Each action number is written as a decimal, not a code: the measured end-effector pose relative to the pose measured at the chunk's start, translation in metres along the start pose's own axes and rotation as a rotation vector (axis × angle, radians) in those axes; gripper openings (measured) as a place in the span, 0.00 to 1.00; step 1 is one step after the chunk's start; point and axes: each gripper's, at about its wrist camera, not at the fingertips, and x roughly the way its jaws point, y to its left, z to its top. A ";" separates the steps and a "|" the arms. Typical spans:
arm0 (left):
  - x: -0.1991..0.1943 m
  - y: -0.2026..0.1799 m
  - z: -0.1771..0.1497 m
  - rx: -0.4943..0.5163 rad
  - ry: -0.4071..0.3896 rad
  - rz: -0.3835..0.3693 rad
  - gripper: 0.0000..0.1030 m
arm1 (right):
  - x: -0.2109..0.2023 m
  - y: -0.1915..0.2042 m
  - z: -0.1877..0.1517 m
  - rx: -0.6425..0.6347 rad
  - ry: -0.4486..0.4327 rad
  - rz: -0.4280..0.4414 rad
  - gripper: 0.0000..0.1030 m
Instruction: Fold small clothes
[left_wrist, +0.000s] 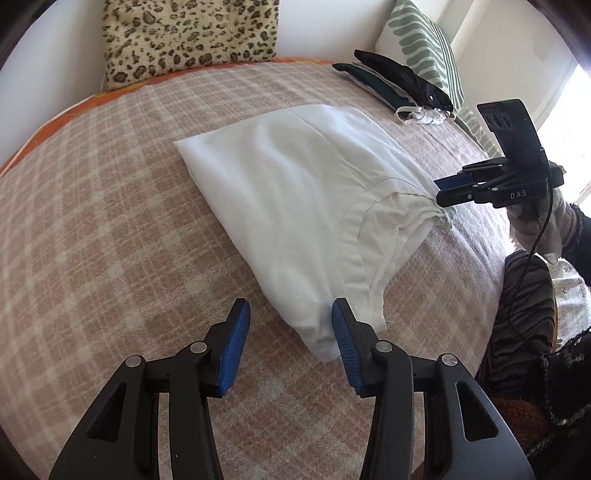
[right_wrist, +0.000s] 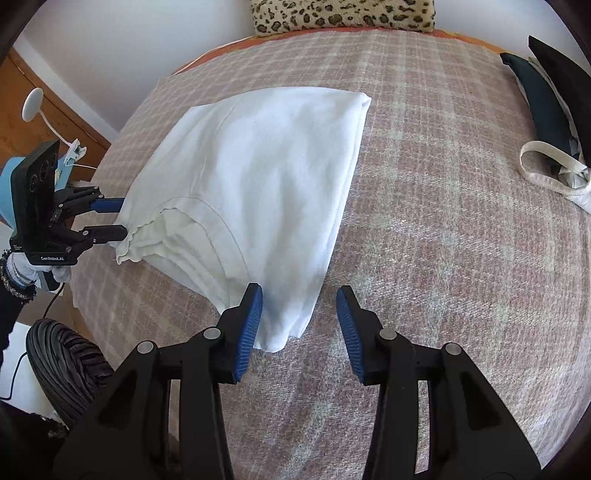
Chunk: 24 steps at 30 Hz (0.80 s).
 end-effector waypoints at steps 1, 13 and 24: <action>-0.005 0.004 0.001 -0.012 -0.009 -0.006 0.43 | -0.002 -0.005 0.000 0.024 -0.003 0.032 0.43; -0.003 0.078 0.054 -0.398 -0.143 -0.210 0.46 | -0.002 -0.058 -0.004 0.300 -0.016 0.288 0.56; 0.042 0.113 0.079 -0.512 -0.145 -0.233 0.46 | -0.003 -0.062 -0.025 0.342 0.016 0.429 0.56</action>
